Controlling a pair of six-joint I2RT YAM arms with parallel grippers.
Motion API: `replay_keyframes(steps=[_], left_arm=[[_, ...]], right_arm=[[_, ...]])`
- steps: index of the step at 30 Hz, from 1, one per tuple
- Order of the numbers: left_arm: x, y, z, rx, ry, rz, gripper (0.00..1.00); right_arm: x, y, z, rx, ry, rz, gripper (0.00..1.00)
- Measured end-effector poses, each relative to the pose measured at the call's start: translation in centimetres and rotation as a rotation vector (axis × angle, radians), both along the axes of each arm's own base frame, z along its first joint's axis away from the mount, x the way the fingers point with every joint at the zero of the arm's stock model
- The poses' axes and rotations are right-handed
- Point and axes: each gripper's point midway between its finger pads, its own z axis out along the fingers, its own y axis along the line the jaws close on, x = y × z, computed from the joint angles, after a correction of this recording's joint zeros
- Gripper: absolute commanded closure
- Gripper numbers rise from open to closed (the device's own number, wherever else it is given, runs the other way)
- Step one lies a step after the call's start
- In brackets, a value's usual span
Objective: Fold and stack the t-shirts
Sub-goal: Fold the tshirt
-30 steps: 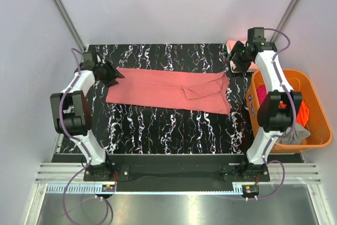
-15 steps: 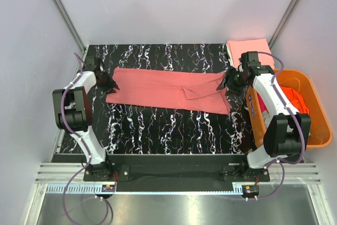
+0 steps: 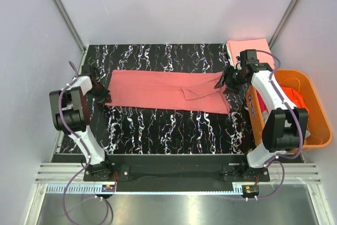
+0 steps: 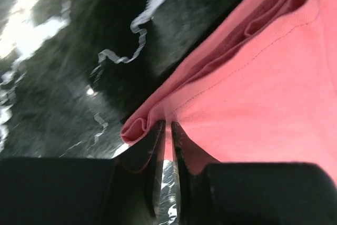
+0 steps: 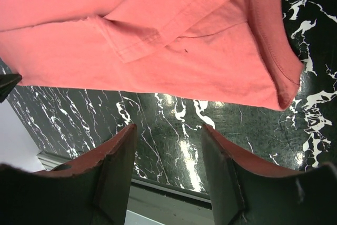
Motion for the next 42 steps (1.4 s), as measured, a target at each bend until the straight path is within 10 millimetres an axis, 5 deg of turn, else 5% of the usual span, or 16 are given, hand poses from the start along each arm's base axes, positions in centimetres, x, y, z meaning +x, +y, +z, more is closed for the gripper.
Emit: replay_keyframes(steps=[10,15,22,27,33,42], left_arm=[[-3.6,0.5,-0.2,0.008,0.028,0.088,0.83],[-7.7,0.8,-0.2,-0.015,0.046,0.194,0.8],[-13.4,-1.0,0.8,-0.013,0.077,0.22,0.48],[-12.5,-2.0,4.9,0.046,-0.084,0.15,0.29],[-10.7,-3.7,9.3,0.088,-0.25,0.02,0.28],[-8.6,-5.6,9.1,0.081,-0.235,-0.175,0.27]], right_arm=[[0.1,0.2,-1.9,0.004,0.065,-0.02,0.3],[0.3,0.8,-3.0,0.008,0.111,-0.058,0.19],[0.8,2.7,-5.7,-0.029,0.184,-0.134,0.0],[2.0,4.6,-7.6,-0.086,0.224,-0.202,0.0],[4.9,5.9,-9.4,-0.17,0.242,-0.299,0.0],[6.9,7.2,-13.2,-0.3,0.245,-0.351,0.0]])
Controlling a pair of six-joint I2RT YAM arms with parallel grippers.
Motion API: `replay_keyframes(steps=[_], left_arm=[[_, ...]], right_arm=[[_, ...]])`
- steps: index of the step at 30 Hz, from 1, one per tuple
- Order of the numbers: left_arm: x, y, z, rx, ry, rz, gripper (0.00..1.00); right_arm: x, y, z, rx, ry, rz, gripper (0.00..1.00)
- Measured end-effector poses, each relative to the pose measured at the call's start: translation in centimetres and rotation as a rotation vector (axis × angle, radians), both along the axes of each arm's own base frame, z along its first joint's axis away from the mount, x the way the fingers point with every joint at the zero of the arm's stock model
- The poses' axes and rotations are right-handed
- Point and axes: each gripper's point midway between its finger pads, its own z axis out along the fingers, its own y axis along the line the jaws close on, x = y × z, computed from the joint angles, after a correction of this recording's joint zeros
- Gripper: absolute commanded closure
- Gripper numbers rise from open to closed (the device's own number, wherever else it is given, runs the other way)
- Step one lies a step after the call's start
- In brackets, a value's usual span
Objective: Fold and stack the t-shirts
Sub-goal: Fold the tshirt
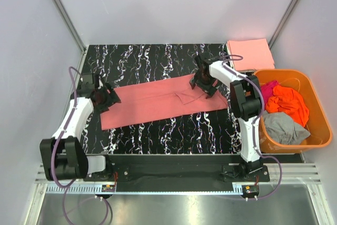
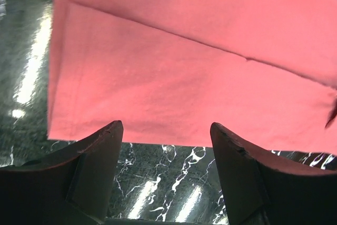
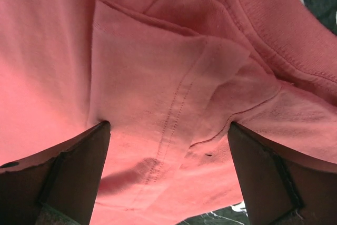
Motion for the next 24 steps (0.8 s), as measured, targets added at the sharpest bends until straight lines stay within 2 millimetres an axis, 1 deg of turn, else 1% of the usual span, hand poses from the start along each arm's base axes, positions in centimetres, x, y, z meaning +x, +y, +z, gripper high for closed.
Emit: replay_keyframes(steps=[3,5,7,9,13,16,20,22,24], left_arm=[[0.4,-0.8,-0.3,0.003,0.016,-0.054,0.26],[0.9,-1.2,-0.4,0.01,0.021,-0.085,0.25],[1.5,-1.6,-0.4,0.019,0.028,-0.112,0.25],[2.4,-1.9,-0.6,0.034,0.042,-0.138,0.25],[4.0,-2.9,-1.3,0.077,0.091,-0.207,0.24],[5.3,-3.9,-1.9,0.114,0.125,-0.268,0.23],[6.6,-5.1,-2.9,0.139,0.181,-0.34,0.21],[7.1,-5.3,-3.6,0.146,0.212,-0.359,0.21],[7.5,-5.2,-4.4,0.148,0.243,-0.368,0.21]], right_arm=[[0.8,0.1,-0.3,-0.028,0.006,-0.002,0.0],[1.7,0.1,-0.3,-0.047,0.004,0.005,0.0],[3.1,0.1,-0.4,-0.075,-0.014,0.03,0.0],[4.8,0.2,-0.3,-0.108,-0.043,0.077,0.0],[10.1,0.6,-0.1,-0.196,-0.152,0.237,0.0],[13.3,1.0,0.1,-0.222,-0.232,0.321,0.0],[15.3,1.1,1.0,-0.195,-0.281,0.356,0.0],[15.8,1.3,2.0,-0.158,-0.304,0.357,0.0],[16.0,1.5,3.4,-0.127,-0.326,0.349,0.0]])
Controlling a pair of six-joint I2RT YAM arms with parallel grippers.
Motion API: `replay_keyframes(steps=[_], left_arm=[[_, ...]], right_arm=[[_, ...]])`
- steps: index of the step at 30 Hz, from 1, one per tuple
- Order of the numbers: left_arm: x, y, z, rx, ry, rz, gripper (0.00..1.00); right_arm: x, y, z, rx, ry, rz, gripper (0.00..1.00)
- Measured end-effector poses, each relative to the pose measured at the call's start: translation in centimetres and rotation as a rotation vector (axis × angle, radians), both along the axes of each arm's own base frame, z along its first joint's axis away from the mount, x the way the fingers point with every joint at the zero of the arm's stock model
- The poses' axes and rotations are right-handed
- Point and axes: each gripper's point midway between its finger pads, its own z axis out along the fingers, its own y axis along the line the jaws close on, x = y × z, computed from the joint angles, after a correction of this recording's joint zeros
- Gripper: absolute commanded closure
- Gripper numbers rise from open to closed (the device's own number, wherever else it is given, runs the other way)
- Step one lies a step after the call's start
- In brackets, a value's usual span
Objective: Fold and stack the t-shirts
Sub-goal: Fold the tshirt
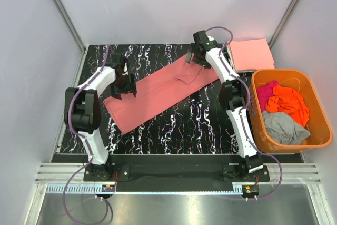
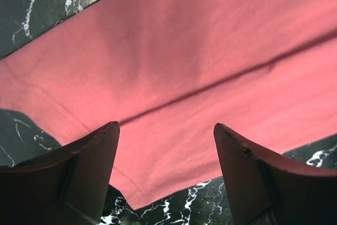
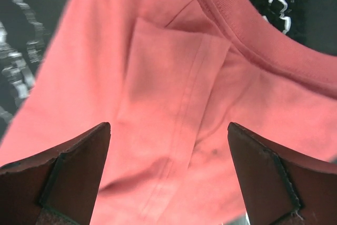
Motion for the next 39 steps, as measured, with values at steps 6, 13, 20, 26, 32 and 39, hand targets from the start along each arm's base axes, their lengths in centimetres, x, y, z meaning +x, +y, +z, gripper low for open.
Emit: replay_keyframes(steps=[6,13,20,26,32,39], left_arm=[[-0.2,0.4,-2.9,0.034,0.09,0.005,0.21],[-0.5,0.6,-5.1,0.049,0.158,0.027,0.21],[-2.4,-0.4,-4.9,-0.018,0.137,0.049,0.22],[-6.5,-3.1,-4.8,-0.096,0.165,0.035,0.23],[-12.4,-9.8,-4.5,-0.172,0.232,-0.066,0.22],[-19.9,-20.1,-3.7,-0.289,0.319,-0.263,0.23]], right_arm=[[-2.6,0.7,7.5,0.079,-0.034,0.03,0.0],[-9.0,0.1,17.5,0.151,-0.101,0.092,0.0],[-11.9,-1.1,16.4,0.099,-0.045,0.14,0.0],[-13.0,-1.7,13.3,0.052,0.033,0.172,0.0],[-11.9,-1.6,10.8,0.028,0.051,0.178,0.0],[-10.1,-0.9,4.7,0.008,0.125,0.178,0.0]])
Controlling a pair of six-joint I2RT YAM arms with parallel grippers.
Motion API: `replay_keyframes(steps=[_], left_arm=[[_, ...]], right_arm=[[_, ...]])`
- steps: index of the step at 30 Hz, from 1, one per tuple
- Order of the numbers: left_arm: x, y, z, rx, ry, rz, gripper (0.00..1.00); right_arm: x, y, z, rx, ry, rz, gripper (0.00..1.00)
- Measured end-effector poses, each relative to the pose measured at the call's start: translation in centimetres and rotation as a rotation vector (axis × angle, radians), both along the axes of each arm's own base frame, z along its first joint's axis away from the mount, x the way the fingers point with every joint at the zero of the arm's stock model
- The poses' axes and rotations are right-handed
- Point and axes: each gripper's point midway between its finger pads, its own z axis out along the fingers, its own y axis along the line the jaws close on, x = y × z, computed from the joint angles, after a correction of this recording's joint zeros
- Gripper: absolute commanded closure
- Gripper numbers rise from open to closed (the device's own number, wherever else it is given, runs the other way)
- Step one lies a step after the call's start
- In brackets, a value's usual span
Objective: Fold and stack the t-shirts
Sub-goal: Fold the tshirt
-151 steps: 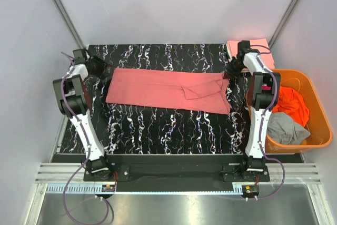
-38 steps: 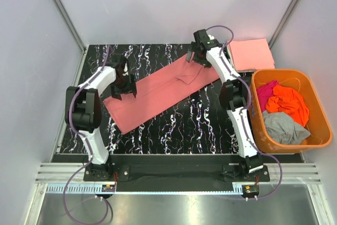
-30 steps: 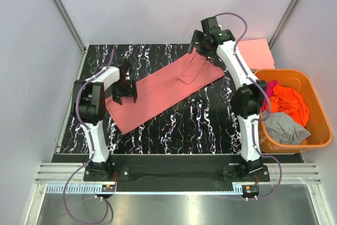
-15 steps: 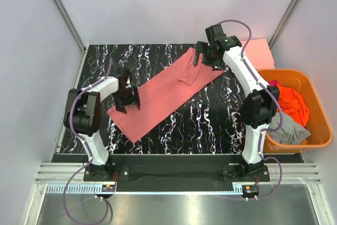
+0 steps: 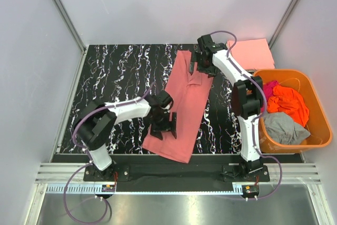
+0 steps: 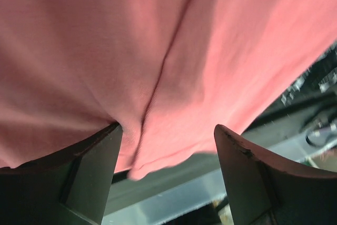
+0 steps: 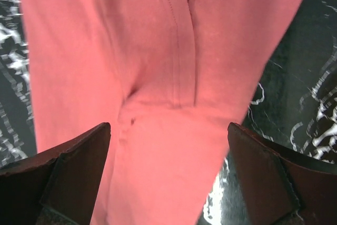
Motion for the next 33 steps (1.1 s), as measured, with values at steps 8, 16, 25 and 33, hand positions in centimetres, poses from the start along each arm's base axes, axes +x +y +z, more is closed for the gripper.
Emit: replay_keyframes(steps=[8,16,25,33], left_arm=[[-1.1,-1.9,2.2,-0.084,-0.001,-0.011,0.23],[0.2,-0.8,9.6,-0.236,-0.191,-0.018,0.24],[6.7,6.3,10.4,-0.209,-0.279,0.185,0.24],[6.9,5.9,8.3,-0.238,-0.194,0.138,0.25]], right_arm=[[1.7,0.4,-4.4,-0.066,0.029,0.026,0.07],[4.9,3.0,-5.8,-0.064,-0.034,0.061,0.07],[8.4,6.0,-7.7,-0.092,-0.116,0.155,0.08],[10.4,10.0,-6.9,-0.022,-0.233,0.276,0.09]])
